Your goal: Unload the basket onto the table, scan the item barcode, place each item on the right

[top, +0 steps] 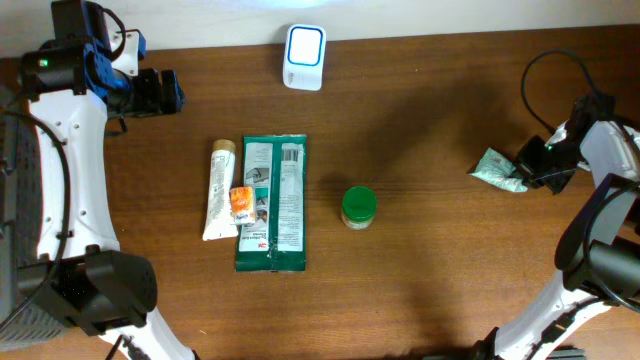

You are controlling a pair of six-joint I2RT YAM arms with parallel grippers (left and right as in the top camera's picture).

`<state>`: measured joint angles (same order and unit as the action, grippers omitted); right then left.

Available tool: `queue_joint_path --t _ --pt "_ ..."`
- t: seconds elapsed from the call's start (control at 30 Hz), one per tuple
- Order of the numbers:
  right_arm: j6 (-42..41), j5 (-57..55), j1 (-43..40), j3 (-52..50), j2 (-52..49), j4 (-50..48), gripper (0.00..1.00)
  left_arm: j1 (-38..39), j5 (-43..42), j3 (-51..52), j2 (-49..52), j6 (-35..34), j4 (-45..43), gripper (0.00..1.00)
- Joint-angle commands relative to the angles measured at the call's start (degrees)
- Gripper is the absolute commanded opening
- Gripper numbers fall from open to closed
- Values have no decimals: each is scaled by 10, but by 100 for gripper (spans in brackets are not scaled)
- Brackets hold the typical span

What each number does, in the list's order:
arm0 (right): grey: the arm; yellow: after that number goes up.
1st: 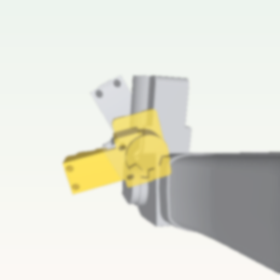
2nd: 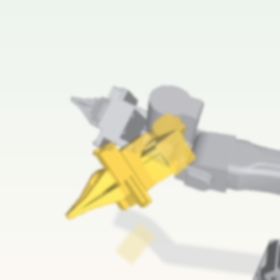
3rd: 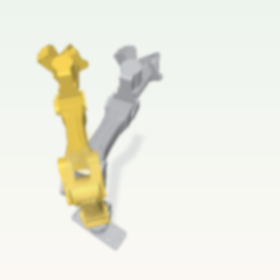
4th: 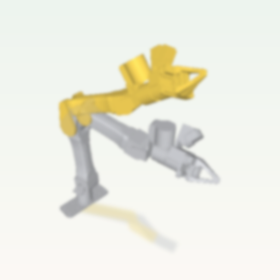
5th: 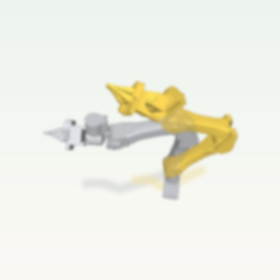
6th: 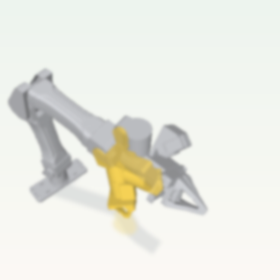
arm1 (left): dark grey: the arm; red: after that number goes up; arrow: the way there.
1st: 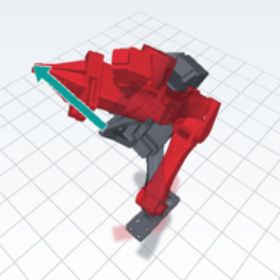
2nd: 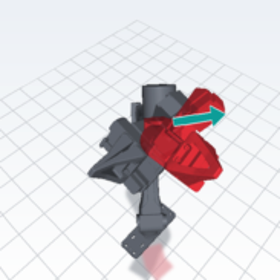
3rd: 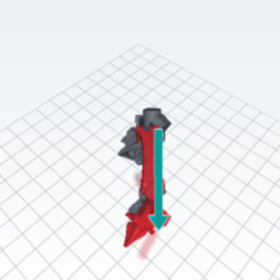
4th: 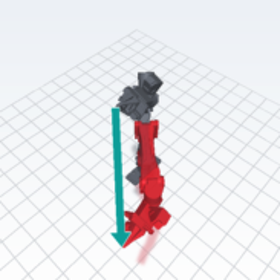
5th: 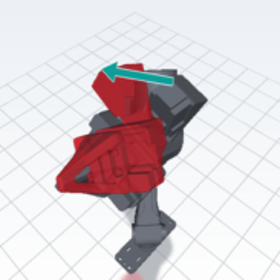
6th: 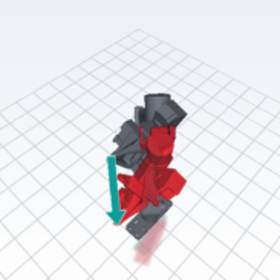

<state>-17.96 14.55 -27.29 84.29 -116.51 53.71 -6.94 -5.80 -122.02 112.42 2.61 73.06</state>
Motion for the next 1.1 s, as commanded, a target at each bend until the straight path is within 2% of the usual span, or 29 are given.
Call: queue_joint_path --t 0.0,0.03,0.07,0.1,0.23,0.3,0.33,0.47,0.57,0.7,0.83,0.93,0.97,1.07 --pt "16 13 6 -17 9 7 31 -4 -4 -1 4 7 -1 99" --pt "40 13 6 -14 9 16 49 -4 -4 -1 4 7 -1 99" --pt "62 11 6 2 9 41 60 -4 -4 -1 4 7 -1 99" --pt "70 -2 6 26 10 73 62 -4 -4 -1 4 7 -1 99" --pt "103 -16 56 200 11 237 64 -4 -4 -1 4 7 -1 99" --pt "107 -13 110 252 11 271 66 -4 -4 -1 4 7 -1 99" --pt "107 7 154 259 11 268 73 -4 -4 -1 4 7 -1 99" --pt "107 29 262 259 10 251 73 -4 -4 -1 4 7 -1 99" --pt "104 33 334 273 22 246 62 -4 -4 -1 4 7 -1 99" --pt "78 43 395 280 29 246 63 -4 -4 -1 4 7 -1 99" --pt "2 -24 458 230 27 196 64 -4 -4 -1 4 7 -1 99" --pt "-33 -24 480 176 27 163 63 -4 -4 -1 4 7 -1 99" --pt "-39 -26 487 161 26 160 72 -4 -4 -1 4 7 -1 99" --pt "-53 -32 500 130 26 159 84 -4 -4 -1 4 7 -1 99"
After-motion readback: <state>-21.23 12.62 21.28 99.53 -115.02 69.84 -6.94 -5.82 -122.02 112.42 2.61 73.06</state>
